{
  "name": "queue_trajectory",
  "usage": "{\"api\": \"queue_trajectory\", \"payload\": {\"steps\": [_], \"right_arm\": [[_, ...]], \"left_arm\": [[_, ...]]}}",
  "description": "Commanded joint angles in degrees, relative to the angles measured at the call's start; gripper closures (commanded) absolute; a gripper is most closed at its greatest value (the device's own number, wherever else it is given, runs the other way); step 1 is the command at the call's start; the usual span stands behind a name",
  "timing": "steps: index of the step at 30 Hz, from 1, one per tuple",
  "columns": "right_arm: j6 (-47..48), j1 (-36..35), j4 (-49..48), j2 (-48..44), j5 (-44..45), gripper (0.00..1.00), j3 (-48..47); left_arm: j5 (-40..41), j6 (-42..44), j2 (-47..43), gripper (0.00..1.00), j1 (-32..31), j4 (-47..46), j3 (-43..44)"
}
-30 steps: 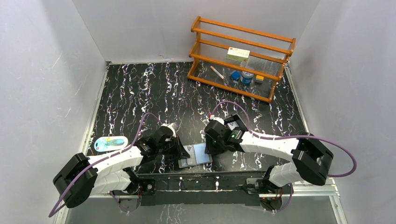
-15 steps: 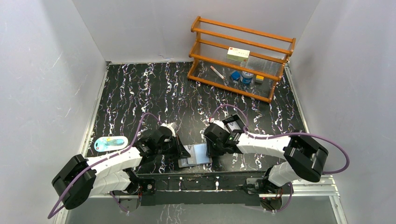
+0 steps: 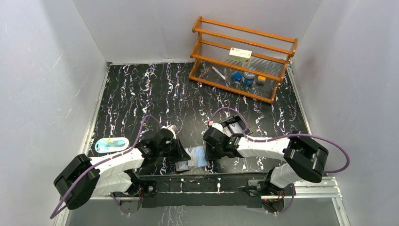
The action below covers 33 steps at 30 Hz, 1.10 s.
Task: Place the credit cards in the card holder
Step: Insert the credit card into the card holder.
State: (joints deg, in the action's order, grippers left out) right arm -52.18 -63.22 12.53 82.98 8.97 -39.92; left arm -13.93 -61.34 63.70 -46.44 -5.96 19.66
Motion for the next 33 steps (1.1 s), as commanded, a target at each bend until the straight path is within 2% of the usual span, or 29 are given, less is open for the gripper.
{"api": "queue_trajectory", "payload": {"steps": [1,8,14,23,33], "right_arm": [[-0.9,-1.2,0.1,2.2,-0.2,0.74,0.8],[-1.3,-1.2,0.4,1.5,0.4,0.74,1.2],[-1.3,-1.2,0.6,1.6,0.7,0.74,1.1],[-1.4,-1.2,0.6,2.0,0.7,0.75,0.8],[-1.4,-1.2,0.6,2.2,0.7,0.75,0.6]], "left_arm": [[4.1,2.4,0.0,1.00,0.4,7.9,2.2],[5.7,4.1,-1.5,1.00,1.0,13.3,3.3],[5.7,1.8,-0.1,1.00,1.0,17.1,4.0],[4.4,-0.7,-0.8,1.00,1.0,17.9,4.0],[1.6,-4.7,-0.2,1.00,1.0,14.4,2.1]]}}
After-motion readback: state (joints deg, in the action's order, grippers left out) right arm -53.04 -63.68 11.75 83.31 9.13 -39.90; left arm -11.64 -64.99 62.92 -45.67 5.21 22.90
